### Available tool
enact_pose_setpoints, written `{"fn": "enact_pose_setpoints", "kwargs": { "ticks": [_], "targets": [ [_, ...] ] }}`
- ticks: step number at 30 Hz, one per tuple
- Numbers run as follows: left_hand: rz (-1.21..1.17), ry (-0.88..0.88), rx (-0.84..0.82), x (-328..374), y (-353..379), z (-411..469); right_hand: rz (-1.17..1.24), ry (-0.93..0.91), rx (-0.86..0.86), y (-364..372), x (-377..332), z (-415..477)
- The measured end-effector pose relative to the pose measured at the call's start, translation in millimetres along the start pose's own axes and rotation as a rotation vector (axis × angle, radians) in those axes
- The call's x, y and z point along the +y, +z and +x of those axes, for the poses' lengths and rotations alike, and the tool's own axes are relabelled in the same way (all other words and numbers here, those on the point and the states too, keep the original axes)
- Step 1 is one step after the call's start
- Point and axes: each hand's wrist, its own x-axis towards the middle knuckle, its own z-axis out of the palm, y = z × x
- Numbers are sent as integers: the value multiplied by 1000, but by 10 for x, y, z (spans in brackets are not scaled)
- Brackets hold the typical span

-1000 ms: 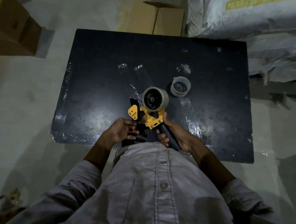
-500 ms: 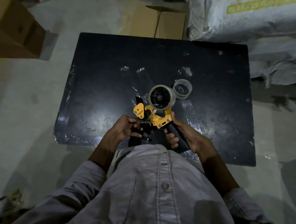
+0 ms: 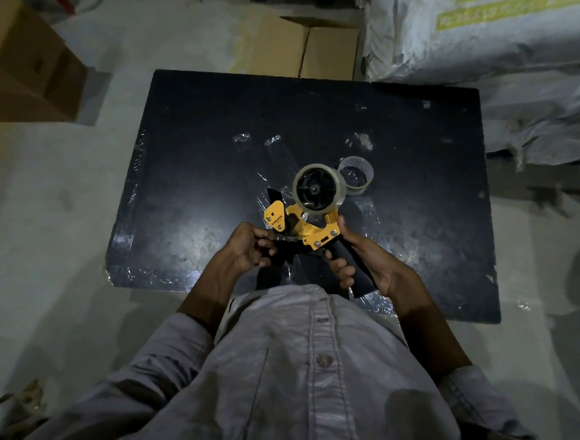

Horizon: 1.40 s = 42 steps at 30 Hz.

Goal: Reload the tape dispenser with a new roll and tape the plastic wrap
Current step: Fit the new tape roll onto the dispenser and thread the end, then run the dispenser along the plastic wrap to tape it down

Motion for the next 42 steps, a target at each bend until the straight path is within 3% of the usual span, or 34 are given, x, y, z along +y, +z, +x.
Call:
{"fn": "enact_pose_setpoints", "kwargs": {
  "ticks": [6,9,18,21,27,34,42],
  "targets": [
    [-151,1,254,203,-448,159,61,-48,3,-200,-47,-198],
    [-76,26,221,496,-711,159,145,-71,-47,-355,-97,-295],
    [647,244,90,1253,-542,300,9,-129,-44,-438,-28,-458],
    [925,440,133,1381,-509,411,-63,-171,33,-378,55,-403],
    [1272,637,330,1483,-399,597,-173,-322,212,-281,346,-190],
    [1111,622,460,1018,-316,895,-420,-330,411,-350,808,14],
    [938,512,554,639,-295,1105,-422,-308,448,-401,842,47]
  ]
}}
